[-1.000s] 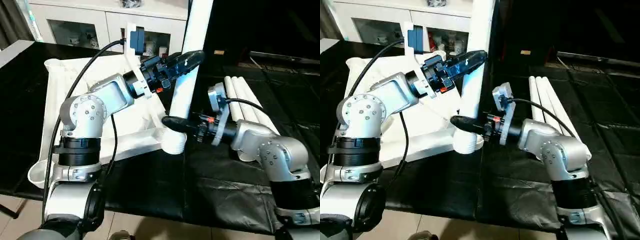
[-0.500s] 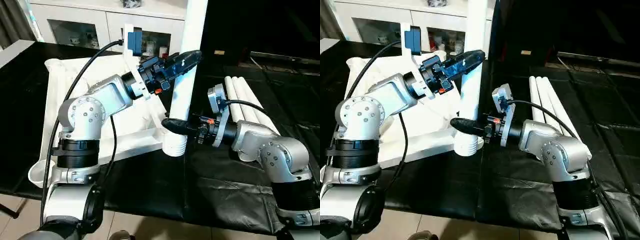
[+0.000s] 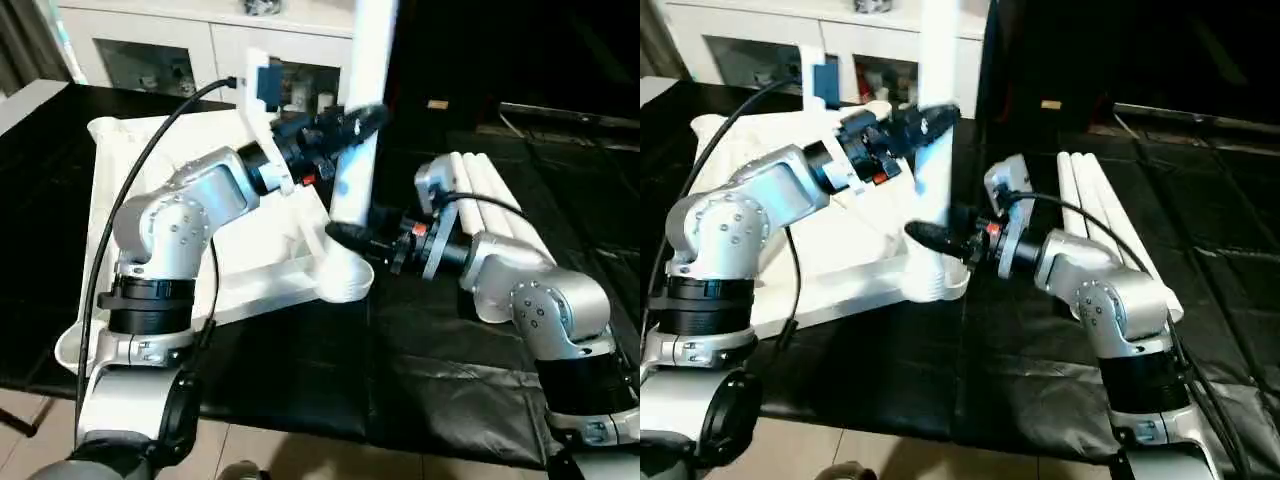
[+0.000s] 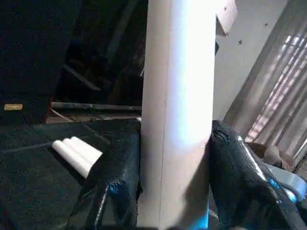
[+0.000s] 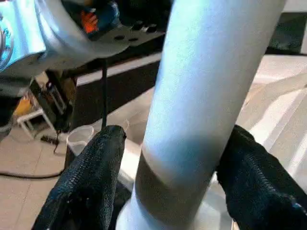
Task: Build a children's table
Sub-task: Pick table leg
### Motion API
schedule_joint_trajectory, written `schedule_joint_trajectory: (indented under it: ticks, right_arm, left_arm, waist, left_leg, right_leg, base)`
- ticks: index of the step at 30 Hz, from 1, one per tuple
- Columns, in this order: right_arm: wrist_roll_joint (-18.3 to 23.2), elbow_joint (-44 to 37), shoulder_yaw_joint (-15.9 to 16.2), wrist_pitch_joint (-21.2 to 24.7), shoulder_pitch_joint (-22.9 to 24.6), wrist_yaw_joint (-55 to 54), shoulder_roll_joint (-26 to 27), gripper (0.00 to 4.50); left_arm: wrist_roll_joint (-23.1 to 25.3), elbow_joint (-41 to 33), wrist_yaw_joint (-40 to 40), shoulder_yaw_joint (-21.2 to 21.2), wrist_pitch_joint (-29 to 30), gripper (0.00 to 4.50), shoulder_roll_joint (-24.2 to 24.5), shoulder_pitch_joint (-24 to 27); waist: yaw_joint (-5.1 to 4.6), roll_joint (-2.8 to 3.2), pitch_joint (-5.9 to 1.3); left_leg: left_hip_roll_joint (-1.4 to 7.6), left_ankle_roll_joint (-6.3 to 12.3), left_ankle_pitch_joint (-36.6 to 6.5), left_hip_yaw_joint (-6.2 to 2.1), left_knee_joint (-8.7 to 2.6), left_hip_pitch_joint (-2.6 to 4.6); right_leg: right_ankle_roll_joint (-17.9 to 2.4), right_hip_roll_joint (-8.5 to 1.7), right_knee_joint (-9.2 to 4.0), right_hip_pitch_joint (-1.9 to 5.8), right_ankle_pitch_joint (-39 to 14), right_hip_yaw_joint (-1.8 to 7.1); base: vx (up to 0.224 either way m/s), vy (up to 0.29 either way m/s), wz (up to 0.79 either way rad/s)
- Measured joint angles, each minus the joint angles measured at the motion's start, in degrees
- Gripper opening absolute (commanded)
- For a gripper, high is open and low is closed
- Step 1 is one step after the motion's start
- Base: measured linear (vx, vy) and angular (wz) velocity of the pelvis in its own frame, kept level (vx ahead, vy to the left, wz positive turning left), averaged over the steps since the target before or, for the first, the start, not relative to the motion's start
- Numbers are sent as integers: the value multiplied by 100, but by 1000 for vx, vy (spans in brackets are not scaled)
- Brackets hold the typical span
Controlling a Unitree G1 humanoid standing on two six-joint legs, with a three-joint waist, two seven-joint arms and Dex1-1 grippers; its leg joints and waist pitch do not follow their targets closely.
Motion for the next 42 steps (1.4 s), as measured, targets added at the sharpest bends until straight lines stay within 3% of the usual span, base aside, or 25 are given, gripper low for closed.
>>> schedule_joint_trajectory:
  ticks: [7,16,29,30,33,35,42]
  right_arm:
    - [48,194,96,221,-144,371,-257,307]
    - [205,399,280,347,-207,1244,-530,307]
    - [505,517,344,567,-363,1791,-542,307]
    - [511,517,344,579,-363,1794,-538,280]
    - [524,517,344,584,-363,1800,-530,267]
    - [525,517,344,585,-362,1800,-530,230]
    - [524,516,343,587,-359,1803,-530,194]
  left_arm:
    - [12,83,-130,-38,-1,177,-1,-2]
    - [-538,40,-622,62,315,177,20,-41]
    - [-788,-244,-863,9,506,176,40,-41]
    - [-797,-246,-868,9,518,175,38,-41]
    - [-835,-261,-883,6,524,175,35,-41]
    - [-841,-274,-885,2,526,175,33,-41]
    - [-850,-264,-862,2,528,175,-2,-41]
  waist:
    - [-14,0,0]
    - [-9,-1,0]
    - [-4,-25,3]
    - [-5,-26,3]
    - [-5,-26,3]
    - [-5,-26,3]
    - [-5,-26,3]
  left_leg:
    - [0,4,5,0,2,2]
    - [1,16,10,1,3,1]
    - [0,43,27,3,5,1]
    - [0,42,27,3,5,1]
    - [0,42,27,3,5,1]
    - [0,42,27,3,5,1]
    - [0,42,27,3,5,1]
  right_leg:
    - [-3,0,5,0,3,0]
    - [-4,0,4,0,4,0]
    - [-11,-2,5,0,8,0]
    - [-11,-2,5,0,8,0]
    - [-11,-2,5,0,8,0]
    - [-11,-2,5,0,8,0]
    - [-11,-2,5,0,8,0]
  base:
    - [0,0,0]
    - [0,0,0]
    - [0,0,0]
    - [0,0,0]
    - [0,0,0]
    - [0,0,0]
    - [0,0,0]
